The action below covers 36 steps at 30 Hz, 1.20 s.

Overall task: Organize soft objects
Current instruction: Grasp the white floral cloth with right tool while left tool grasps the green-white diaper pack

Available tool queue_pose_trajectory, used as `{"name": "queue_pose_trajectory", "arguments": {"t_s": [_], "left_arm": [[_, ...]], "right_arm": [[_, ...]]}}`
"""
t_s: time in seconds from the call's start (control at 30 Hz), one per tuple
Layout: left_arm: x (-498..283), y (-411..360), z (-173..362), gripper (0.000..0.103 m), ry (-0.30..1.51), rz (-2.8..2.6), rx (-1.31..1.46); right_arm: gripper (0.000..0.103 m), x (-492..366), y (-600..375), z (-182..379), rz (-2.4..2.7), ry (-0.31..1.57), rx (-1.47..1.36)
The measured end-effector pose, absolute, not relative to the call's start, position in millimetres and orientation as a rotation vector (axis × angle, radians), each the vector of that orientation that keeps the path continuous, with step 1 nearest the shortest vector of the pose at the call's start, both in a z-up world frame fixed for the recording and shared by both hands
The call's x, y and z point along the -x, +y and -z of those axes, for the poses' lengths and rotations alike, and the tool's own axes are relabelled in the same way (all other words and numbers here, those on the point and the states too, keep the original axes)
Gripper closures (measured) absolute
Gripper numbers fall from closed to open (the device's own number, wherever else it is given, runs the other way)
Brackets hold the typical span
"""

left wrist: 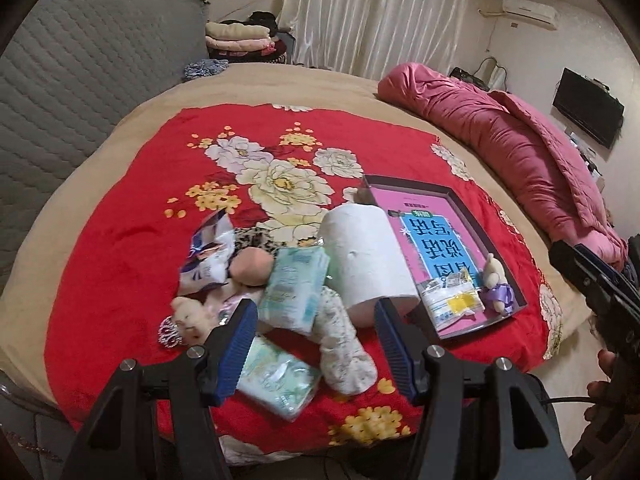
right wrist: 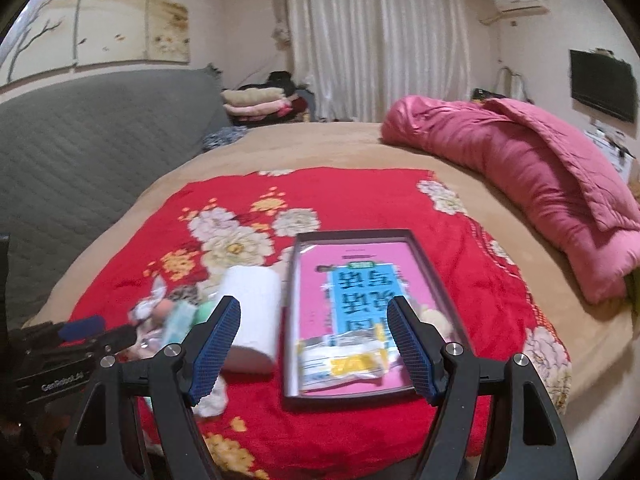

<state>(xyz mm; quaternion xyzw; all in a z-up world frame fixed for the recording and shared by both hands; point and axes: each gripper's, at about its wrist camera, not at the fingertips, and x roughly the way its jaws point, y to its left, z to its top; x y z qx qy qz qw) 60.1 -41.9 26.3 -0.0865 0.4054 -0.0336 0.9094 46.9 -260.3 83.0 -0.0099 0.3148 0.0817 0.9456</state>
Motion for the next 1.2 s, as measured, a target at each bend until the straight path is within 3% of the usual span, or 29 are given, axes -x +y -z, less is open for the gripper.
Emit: {"name": "queue_pose_trajectory", "arguments": {"t_s": [0.6,1.2], "left_arm": [[-36,12,-8,0.043,0.881,-0.024,0.238],[-45,15,44,0.043,1.047,0.048,0.359]], "right_arm": [[0.026,-21,-198,-83,-0.334,0.659,0.096],[0.026,-29,-181,-16,-0.428,0.850,0.081]]}}
